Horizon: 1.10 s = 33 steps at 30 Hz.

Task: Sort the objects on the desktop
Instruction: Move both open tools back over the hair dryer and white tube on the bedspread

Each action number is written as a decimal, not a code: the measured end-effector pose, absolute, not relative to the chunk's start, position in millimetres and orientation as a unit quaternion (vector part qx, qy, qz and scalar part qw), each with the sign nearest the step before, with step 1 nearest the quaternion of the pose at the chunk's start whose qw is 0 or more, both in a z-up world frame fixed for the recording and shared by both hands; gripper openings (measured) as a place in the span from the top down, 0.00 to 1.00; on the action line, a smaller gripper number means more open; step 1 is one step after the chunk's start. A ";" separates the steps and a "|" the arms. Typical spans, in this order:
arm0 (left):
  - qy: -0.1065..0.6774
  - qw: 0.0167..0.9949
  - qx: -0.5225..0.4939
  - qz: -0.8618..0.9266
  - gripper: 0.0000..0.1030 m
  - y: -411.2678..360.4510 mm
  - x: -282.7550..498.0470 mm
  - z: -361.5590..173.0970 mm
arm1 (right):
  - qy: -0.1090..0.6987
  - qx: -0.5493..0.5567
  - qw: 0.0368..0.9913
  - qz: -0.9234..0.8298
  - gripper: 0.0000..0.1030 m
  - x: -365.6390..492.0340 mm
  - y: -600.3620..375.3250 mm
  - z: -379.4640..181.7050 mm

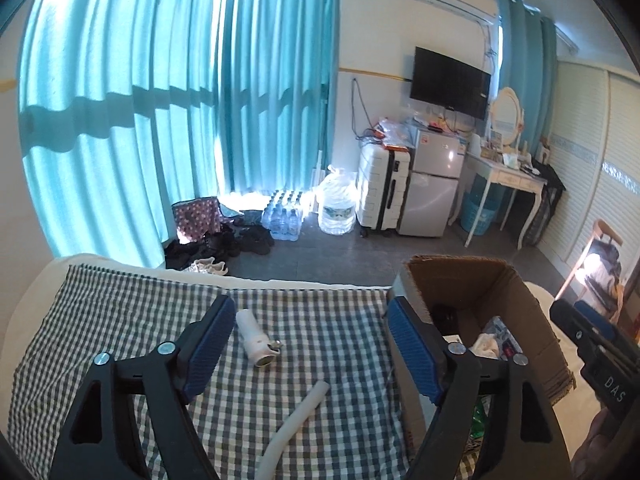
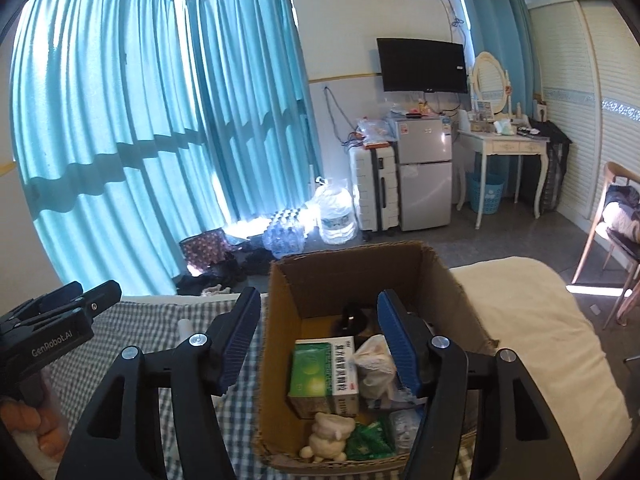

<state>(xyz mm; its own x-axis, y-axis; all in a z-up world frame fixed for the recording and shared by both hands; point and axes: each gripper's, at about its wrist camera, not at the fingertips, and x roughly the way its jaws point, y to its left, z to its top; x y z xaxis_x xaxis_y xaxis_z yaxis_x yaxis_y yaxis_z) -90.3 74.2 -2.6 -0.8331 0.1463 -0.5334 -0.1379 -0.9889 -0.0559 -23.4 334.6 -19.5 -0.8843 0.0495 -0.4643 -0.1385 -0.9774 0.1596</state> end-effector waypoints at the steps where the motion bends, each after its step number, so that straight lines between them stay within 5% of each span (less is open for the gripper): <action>1: -0.009 0.070 -0.277 0.958 0.18 69.3 -90.5 -3.1 | 0.092 -0.237 0.047 0.966 0.41 -25.0 331.8 -20.6; 10: -0.003 0.053 -0.276 0.960 0.18 37.2 -94.1 -11.6 | 0.085 -0.230 0.011 0.969 0.31 -29.3 301.5 -24.1; 33: -0.008 0.026 -0.308 0.951 0.10 -24.7 -126.2 -78.2 | 0.065 -0.282 -0.056 0.956 0.24 -65.6 240.1 -68.7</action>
